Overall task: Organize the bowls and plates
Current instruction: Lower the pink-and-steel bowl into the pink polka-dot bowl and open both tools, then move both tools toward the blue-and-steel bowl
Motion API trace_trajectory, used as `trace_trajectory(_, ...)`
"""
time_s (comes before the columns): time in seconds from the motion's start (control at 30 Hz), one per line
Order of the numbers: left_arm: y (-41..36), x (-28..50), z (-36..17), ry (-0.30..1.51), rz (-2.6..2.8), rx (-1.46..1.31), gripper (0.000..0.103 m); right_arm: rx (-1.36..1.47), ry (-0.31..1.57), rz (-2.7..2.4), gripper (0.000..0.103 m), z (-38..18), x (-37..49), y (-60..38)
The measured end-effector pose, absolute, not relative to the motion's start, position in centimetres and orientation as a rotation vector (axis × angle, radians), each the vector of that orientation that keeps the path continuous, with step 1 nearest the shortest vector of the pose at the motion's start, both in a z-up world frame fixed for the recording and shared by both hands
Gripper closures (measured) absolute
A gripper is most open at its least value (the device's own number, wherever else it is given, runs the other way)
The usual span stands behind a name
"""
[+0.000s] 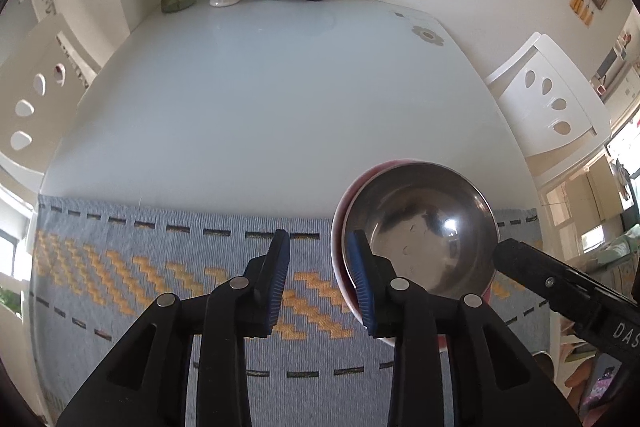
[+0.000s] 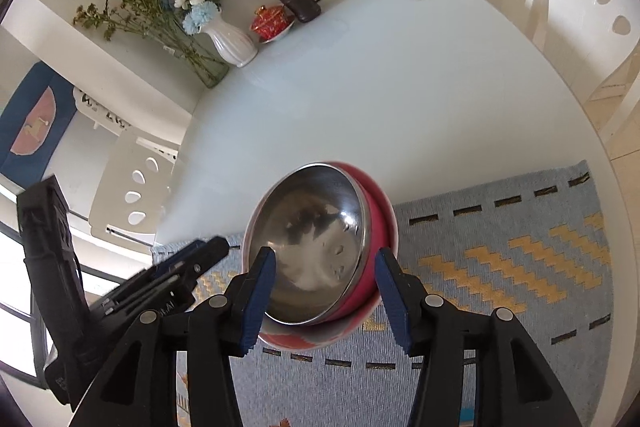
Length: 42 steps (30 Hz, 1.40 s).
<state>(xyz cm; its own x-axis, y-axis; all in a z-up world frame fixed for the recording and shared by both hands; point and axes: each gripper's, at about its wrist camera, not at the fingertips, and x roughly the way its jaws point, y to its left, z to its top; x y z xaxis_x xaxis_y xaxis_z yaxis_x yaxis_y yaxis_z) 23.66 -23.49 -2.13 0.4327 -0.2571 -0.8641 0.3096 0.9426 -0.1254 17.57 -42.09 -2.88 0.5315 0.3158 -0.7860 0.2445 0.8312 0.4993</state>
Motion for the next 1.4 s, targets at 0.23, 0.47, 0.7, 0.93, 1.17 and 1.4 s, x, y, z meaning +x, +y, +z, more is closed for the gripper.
trace_trajectory(0.23, -22.9, 22.5, -1.9, 1.084, -0.327, 0.065, 0.064, 0.623, 1.057, 0.06, 0.053, -2.2, 16.6, -41.5)
trace_trajectory(0.47, -22.2, 20.6, -1.2, 1.096, -0.319, 0.066, 0.061, 0.557, 1.067, 0.089, 0.053, -0.9, 14.9, -40.4)
trace_trajectory(0.7, -22.6, 18.9, -0.8, 1.111, -0.342, 0.048, 0.058, 0.492, 1.075, 0.112, 0.053, 0.3, 12.6, -39.8)
trace_trajectory(0.93, -24.6, 16.4, -1.0, 1.126, -0.415, 0.086, 0.058, 0.522, 1.099, 0.131, 0.053, -0.4, 8.9, -40.8)
trace_trajectory(1.17, -26.9, 14.4, -1.8, 1.143, -0.498, 0.122, 0.058, 0.535, 1.13, 0.07, 0.053, -1.0, 5.2, -43.0)
trace_trajectory(1.4, -29.6, 12.6, -3.0, 1.171, -0.561, 0.149, 0.058, 0.577, 1.166, -0.014, 0.053, -2.9, 2.4, -45.0)
